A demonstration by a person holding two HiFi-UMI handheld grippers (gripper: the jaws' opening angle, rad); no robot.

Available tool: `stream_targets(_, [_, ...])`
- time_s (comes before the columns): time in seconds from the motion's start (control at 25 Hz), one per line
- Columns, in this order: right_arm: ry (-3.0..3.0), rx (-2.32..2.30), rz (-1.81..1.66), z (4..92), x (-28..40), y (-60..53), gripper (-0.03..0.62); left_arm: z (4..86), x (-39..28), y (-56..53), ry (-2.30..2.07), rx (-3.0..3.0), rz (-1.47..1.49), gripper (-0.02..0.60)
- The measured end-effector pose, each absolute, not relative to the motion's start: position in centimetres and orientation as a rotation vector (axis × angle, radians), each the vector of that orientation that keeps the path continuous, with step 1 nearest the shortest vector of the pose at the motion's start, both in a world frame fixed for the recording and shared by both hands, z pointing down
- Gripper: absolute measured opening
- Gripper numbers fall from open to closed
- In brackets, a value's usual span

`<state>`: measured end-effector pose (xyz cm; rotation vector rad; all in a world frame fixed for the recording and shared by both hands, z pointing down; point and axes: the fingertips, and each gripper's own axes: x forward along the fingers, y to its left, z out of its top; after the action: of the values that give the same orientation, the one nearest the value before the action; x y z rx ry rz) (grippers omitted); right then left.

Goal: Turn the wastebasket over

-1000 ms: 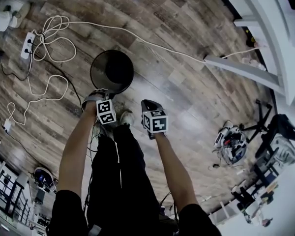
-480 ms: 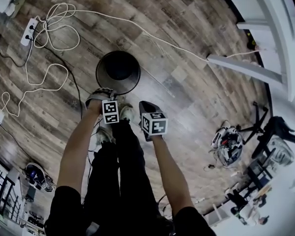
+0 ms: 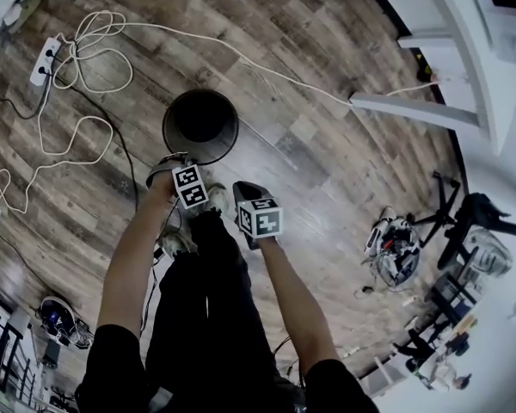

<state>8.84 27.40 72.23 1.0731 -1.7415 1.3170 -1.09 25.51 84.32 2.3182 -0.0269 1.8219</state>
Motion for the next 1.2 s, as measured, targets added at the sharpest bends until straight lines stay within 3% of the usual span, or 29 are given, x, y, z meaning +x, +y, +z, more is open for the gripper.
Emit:
stream_targets(0.12, [-1.741,1.079,1.326,71.0,8.6,28.2,0.043,83.4,-1.6,26.1,-0.039,2.272,1.805,0.143])
stream_targets(0.28, [-1.740,1.095,1.310,68.6,8.5,29.1,0.043,80.6,-2.4,26.7,-0.052,2.260,1.801,0.143])
stream_targets(0.56, [-1.758,1.132,1.296,61.7,7.8,30.7,0.043,72.2,-4.3,27.9,-0.171,2.211,1.714,0.091])
stream_targets(0.72, [-1.783,1.160,1.301,56.1,7.0,31.4,0.043,65.4,-5.5,29.0,-0.324,2.182,1.603,0.045])
stream_targets(1.2, [-1.972,1.261,1.172,35.4,3.7,31.3,0.040,36.8,-8.5,28.7,-0.868,2.160,0.954,0.032])
